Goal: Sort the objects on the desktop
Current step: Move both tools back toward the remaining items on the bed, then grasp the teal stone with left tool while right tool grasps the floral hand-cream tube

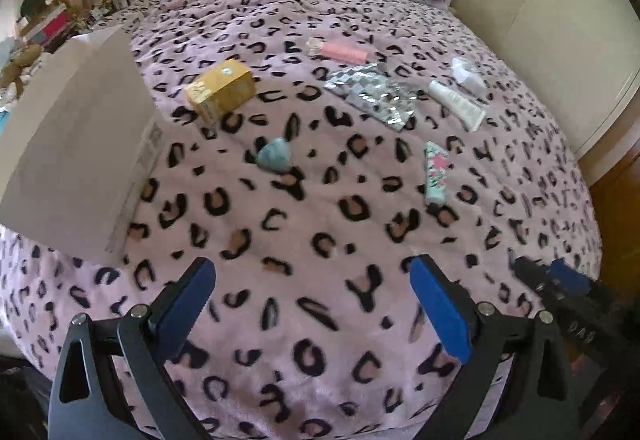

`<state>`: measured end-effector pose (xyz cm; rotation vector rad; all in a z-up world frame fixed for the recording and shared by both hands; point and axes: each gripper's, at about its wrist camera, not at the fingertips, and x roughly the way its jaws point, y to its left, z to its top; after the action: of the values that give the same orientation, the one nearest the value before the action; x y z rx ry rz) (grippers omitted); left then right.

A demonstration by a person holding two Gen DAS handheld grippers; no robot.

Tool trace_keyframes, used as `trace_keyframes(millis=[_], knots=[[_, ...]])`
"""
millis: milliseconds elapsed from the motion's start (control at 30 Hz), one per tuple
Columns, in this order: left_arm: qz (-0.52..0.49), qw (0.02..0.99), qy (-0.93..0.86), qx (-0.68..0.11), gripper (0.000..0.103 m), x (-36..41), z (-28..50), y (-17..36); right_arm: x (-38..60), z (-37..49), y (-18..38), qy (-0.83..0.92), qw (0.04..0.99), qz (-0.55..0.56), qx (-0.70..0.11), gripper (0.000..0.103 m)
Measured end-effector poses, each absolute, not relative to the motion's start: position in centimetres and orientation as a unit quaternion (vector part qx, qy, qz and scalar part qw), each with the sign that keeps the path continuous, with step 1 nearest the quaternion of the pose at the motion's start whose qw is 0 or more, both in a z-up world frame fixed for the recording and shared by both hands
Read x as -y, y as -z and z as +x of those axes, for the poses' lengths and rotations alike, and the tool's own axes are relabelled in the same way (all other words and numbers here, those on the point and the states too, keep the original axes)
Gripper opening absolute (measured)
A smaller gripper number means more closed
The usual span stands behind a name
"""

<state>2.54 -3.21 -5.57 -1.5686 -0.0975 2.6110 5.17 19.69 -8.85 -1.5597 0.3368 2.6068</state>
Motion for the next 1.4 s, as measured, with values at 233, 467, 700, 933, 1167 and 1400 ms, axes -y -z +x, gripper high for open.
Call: trace_keyframes(millis=[233,467,700,933,1167,1400], knots=[[-0.512,0.032,-0.859,0.016,0.099,2.3,0.1,6.3,-19.6,3.8,8.7,-0.854,0.045,-0.505,-0.118,0.082],[-0.508,0.016,-0.861,0.025,0.099,4.1,-4.6,7.5,-19.2,-0.8,9.7,-0.852,0.049,-0.507,-0.12,0.082],[-0.518,-0.001,-0.855,0.028,0.099,7.3,-9.5,10.8,-18.8,-6.1,12.7,-0.837,0.041,-0.528,-0.141,0.082],[-0.542,0.006,-0.84,0.004,0.099,5.2,-12.5,15.3,-19.1,-8.9,16.0,-0.819,0.055,-0.551,-0.149,0.082],[-0.547,-0.003,-0.837,-0.018,0.099,3.7,-14.1,17.8,-19.6,-9.8,17.9,-0.81,0.062,-0.562,-0.159,0.082],[-0.546,-0.009,-0.837,-0.019,0.099,3.6,-14.2,19.4,-19.0,-9.9,18.6,-0.821,0.069,-0.546,-0.154,0.082]])
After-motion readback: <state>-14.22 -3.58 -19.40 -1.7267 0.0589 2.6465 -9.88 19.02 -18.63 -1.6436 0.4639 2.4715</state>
